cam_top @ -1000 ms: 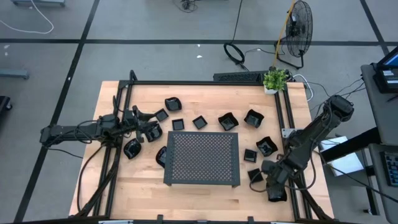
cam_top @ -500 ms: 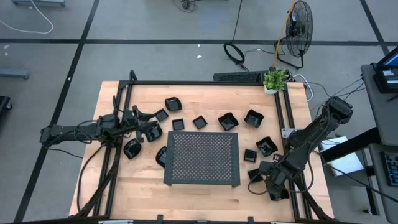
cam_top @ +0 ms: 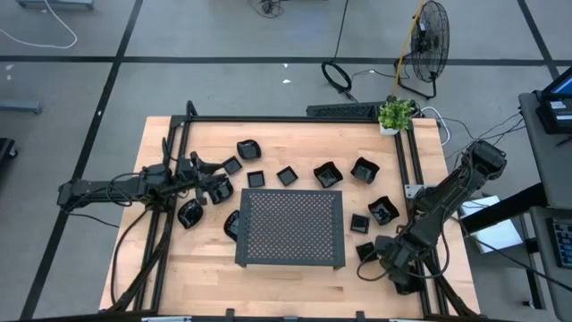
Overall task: Pick & Place Mini shaped plates
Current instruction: Put the black distorted square plate on the shelf
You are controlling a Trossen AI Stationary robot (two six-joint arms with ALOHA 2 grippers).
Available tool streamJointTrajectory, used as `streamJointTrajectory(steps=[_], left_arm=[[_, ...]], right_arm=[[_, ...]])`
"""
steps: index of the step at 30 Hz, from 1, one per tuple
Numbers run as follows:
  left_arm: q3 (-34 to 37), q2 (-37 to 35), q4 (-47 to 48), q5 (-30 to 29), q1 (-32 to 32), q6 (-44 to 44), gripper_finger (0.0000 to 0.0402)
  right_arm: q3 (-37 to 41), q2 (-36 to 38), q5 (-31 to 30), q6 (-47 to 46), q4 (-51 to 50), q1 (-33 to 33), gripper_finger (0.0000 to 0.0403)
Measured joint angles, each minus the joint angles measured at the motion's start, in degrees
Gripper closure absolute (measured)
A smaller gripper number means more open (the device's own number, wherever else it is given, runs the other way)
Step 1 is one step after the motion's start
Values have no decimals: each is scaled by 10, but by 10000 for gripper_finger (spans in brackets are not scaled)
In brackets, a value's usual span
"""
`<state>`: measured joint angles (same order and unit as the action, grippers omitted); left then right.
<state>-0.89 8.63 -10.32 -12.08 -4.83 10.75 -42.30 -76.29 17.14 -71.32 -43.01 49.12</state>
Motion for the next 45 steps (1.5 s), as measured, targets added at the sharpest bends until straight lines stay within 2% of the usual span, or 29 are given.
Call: streamJointTrajectory(steps=[8,15,23,30,37,41,45], left_arm=[[0,0,0,0,0,0,224],[0,0,0,0,0,0,224],[0,0,0,0,0,0,224],[0,0,0,0,0,0,224],[0,0,0,0,0,0,224],[0,0,0,0,0,0,224],[0,0,0,0,0,0,224]], right_arm=[[0,0,57,-15,27,0,228],[0,0,37,-10,91,11,230],[0,0,-6,-11,61,33,233],[0,-3,-6,-11,64,35,240],[0,-39,-4,-1,78,35,242],[0,-46,14,2,77,35,255],[0,-47,26,11,77,35,287]])
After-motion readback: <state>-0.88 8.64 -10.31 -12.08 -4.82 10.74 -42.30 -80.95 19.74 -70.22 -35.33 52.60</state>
